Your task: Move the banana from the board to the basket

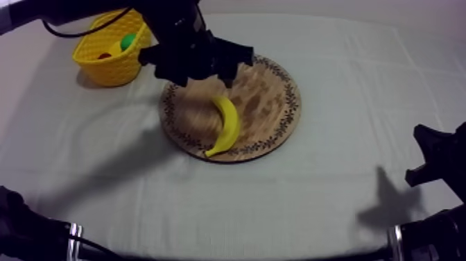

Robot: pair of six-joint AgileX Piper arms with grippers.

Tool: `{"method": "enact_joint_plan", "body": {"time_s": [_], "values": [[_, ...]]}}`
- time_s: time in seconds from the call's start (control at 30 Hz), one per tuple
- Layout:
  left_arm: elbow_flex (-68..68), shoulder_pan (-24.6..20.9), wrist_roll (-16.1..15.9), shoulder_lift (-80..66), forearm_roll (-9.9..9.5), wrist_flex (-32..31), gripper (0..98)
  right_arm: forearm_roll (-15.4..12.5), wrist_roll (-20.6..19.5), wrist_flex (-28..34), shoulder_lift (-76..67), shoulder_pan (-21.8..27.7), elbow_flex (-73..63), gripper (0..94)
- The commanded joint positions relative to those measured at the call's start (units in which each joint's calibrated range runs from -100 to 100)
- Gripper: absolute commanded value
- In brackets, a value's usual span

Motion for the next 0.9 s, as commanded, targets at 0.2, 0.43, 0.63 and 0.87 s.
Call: {"method": "enact_joint_plan", "body": {"time_s": [0.2,0.43,0.63,0.87], "values": [[1.15,-0.17,-0.15,0.72,1.1,-0.43,80.9,0.01,-0.01,0.02,0.0,0.0,-0.03,0.3],[2.86,-0.21,-0.43,3.96,2.73,-1.78,83.2,0.01,-0.01,0.02,0.0,0.0,-0.03,0.3],[0.74,-0.59,-0.05,8.75,3.76,-3.67,83.2,0.01,-0.01,0.02,0.0,0.0,-0.03,0.3],[-3.74,-1.64,0.85,14.8,4.81,-6.56,81.3,0.01,-0.01,0.02,0.0,0.0,-0.03,0.3]]}}
